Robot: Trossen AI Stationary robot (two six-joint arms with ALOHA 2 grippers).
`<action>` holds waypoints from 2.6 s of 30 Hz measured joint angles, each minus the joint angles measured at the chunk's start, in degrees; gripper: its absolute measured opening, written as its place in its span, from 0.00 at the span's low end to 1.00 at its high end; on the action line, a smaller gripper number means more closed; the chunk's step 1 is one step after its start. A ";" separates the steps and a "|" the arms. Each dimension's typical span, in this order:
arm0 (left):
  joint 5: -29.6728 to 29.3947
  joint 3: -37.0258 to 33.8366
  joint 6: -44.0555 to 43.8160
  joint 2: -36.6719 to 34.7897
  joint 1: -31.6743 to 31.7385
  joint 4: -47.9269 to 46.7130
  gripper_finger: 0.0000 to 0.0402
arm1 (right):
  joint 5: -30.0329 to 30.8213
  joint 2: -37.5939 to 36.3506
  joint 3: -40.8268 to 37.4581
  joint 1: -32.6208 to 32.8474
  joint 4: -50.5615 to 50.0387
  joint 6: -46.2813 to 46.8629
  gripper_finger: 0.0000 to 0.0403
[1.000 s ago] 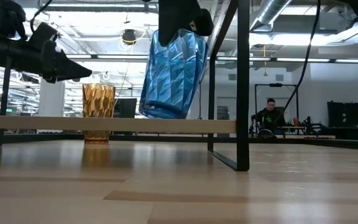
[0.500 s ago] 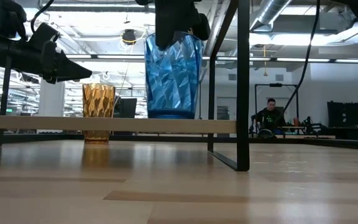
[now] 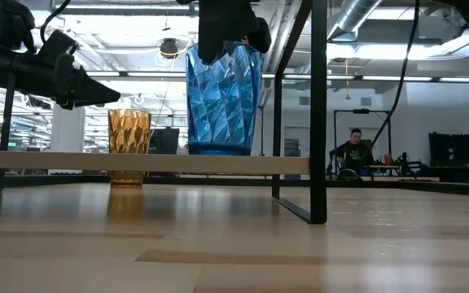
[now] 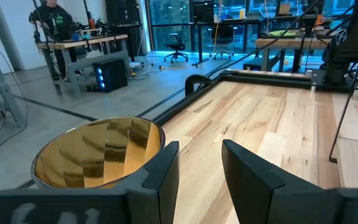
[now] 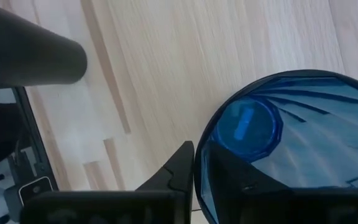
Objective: Stack small to large cups/mugs on shelf
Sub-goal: Put the blue cup on the shelf, then put the black cup on the shelf
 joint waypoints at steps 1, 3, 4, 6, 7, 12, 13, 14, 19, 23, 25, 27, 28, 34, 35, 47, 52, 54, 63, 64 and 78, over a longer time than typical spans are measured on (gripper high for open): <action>0.00 0.00 0.00 0.00 0.00 0.00 0.28 | 0.00 -0.03 0.02 -0.08 0.06 0.01 0.16; 0.00 0.00 0.00 0.00 0.00 0.00 0.28 | 0.02 -0.09 0.02 -0.17 0.14 0.02 0.16; 0.00 0.00 -0.02 0.02 0.00 0.00 0.28 | 0.04 -0.11 0.05 -0.19 0.14 0.02 0.16; 0.00 -0.01 -0.02 0.00 0.00 0.00 0.28 | 0.10 -0.13 0.06 -0.19 0.21 0.02 0.16; 0.00 0.00 0.01 0.01 0.00 0.00 0.28 | 0.13 -0.13 0.06 -0.19 0.34 0.02 0.17; 0.00 0.00 0.04 0.00 0.00 0.00 0.28 | 0.13 -0.15 0.06 -0.19 0.61 0.02 0.21; 0.04 0.00 0.04 0.00 0.02 0.00 0.28 | 0.13 -0.15 0.06 -0.19 0.67 0.02 0.23; 0.08 0.00 0.05 0.01 0.01 0.00 0.28 | 0.13 -0.15 0.06 -0.19 0.88 0.02 0.25; 0.11 0.00 0.07 0.00 0.02 0.00 0.28 | 0.15 -0.17 0.06 -0.19 1.45 0.02 0.36; 0.31 0.00 0.11 0.00 0.02 0.00 0.28 | 0.13 -0.17 0.06 -0.27 1.43 -0.02 0.47; 0.33 0.00 0.09 0.00 0.01 0.00 0.28 | 0.08 -0.21 0.06 -0.49 1.42 -0.82 0.52; 0.33 0.00 0.09 0.01 0.00 0.00 0.28 | 0.15 -0.57 0.06 -0.74 1.41 -1.58 0.56; 0.33 0.00 0.09 0.02 0.02 0.00 0.28 | 0.13 -0.85 0.08 -0.95 1.60 -1.58 0.58; 0.35 -0.01 0.07 0.00 0.01 0.00 0.28 | -0.06 -2.01 1.25 -2.69 1.62 -1.88 0.62; 0.35 0.00 0.07 0.00 0.02 0.00 0.28 | -0.04 -2.31 1.60 -2.93 1.51 -2.45 0.62; 0.31 0.00 0.04 -0.04 0.02 0.00 0.28 | 0.02 -13.46 1.39 -6.33 18.26 -10.69 0.62; 0.35 0.00 0.06 -0.07 0.00 0.00 0.28 | 0.57 -18.70 1.46 -8.69 24.82 -17.63 0.62; 0.35 0.00 0.02 -0.05 0.00 0.00 0.28 | 3.11 -20.11 1.45 -9.76 25.87 -20.31 0.62; 0.31 0.00 0.15 -0.07 0.00 0.00 0.28 | 20.43 -25.75 1.41 -15.49 24.53 -28.68 0.62; 0.29 0.00 0.13 -0.07 0.00 -0.01 0.28 | 21.00 -26.18 1.37 -16.40 23.71 -28.81 0.61; -0.28 -0.24 0.13 -0.07 0.00 1.95 0.28 | 16.83 -32.73 1.35 -31.51 13.76 -29.99 0.57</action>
